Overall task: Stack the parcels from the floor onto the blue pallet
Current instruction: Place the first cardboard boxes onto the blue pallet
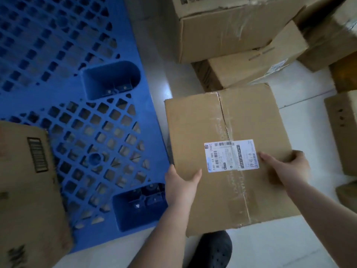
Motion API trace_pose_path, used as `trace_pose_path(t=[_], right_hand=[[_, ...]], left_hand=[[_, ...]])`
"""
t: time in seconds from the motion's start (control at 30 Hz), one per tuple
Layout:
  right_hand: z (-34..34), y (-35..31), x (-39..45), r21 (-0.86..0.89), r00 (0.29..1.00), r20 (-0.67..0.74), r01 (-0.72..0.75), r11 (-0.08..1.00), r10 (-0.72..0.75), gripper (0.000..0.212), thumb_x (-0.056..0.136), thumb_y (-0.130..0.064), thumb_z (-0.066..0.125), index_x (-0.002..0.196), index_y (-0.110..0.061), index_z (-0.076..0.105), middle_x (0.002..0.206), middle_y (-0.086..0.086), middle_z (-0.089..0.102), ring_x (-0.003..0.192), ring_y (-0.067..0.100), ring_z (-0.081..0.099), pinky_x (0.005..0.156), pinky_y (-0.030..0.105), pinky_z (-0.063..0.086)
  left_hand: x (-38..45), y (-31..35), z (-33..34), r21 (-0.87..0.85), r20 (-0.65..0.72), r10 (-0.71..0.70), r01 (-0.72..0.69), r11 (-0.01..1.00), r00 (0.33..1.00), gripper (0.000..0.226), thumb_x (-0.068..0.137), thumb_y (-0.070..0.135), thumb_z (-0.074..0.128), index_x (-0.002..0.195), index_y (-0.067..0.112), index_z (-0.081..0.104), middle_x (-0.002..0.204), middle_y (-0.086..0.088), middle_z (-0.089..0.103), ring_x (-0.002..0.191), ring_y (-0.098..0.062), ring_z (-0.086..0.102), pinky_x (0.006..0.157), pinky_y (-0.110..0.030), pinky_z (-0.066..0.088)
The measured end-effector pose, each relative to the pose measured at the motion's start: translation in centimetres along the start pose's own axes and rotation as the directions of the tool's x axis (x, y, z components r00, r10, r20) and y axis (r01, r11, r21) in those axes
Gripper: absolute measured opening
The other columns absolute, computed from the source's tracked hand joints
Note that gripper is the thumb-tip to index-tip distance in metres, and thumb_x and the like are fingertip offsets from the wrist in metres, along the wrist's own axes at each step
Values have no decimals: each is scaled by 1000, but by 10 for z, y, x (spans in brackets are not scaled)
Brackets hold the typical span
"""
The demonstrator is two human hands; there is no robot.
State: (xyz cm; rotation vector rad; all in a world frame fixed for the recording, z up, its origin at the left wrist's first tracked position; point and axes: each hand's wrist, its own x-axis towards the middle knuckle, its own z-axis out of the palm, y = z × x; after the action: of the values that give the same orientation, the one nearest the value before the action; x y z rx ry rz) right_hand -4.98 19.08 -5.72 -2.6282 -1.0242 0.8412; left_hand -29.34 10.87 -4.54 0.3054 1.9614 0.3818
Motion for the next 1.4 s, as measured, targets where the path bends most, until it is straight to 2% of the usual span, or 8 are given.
trace_pose_path(t=[0.23,0.57,0.7,0.83,1.07,1.2,1.33,1.4], right_hand=[[-55,-76,-84,-66,993,58,106,992,-103,90,45,-65,75,119,-23,46,116,0,57,104,27,58,84,44,51],[31,-125,-236,-93,894,414,227,969,-170,81,66,-39,80,131,-9,43,130,9,52,118,29,53,97,42,45],[97,-118,-288,-272,730,676,378,885,-104,110,71,-37,77,148,-3,6,154,7,22,135,28,38,104,36,40],[117,-101,-304,-335,754,633,470,817,-174,115,77,-33,70,147,-5,-17,160,0,-8,143,26,21,110,39,33],[110,-102,-300,-369,731,673,468,803,-117,105,82,-26,62,148,-8,-16,160,-3,-1,140,28,28,109,41,36],[91,-115,-300,-441,724,690,422,792,-1,80,83,-19,53,149,-9,9,151,4,28,131,27,42,102,37,43],[60,-141,-300,-449,692,721,505,738,-35,46,83,-21,51,128,-14,41,128,5,49,114,24,53,89,34,48],[43,-158,-293,-425,686,723,535,731,-81,44,84,-21,49,126,-14,43,124,4,52,111,24,55,86,33,48]], left_hand=[[-72,20,-102,-359,49,-46,61,931,998,73,77,40,73,141,28,40,138,4,51,122,-19,53,103,-44,45],[-61,-20,-260,-116,-290,-118,87,989,950,65,75,38,69,134,19,46,132,-6,54,119,-31,53,98,-43,46],[-49,-76,-275,-117,-170,-302,285,951,938,70,82,39,65,142,12,40,141,-9,48,126,-30,48,100,-36,39],[-43,-107,-260,-48,-86,-297,294,955,951,83,85,40,61,151,22,14,158,-3,21,142,-27,27,113,-41,26],[-49,-105,-243,-21,-79,-239,238,971,968,76,89,34,58,152,21,17,160,-2,14,144,-26,23,114,-41,24],[-66,-84,-243,33,-43,-184,186,982,982,58,92,31,52,146,23,31,149,-1,37,117,-19,49,86,-29,38],[-79,-51,-248,135,-44,-110,115,984,993,10,94,24,49,97,23,58,91,5,59,71,-9,49,60,-25,37],[-83,-29,-251,153,-71,-88,98,983,994,9,92,21,50,90,19,58,90,3,59,72,-14,49,65,-28,41]])
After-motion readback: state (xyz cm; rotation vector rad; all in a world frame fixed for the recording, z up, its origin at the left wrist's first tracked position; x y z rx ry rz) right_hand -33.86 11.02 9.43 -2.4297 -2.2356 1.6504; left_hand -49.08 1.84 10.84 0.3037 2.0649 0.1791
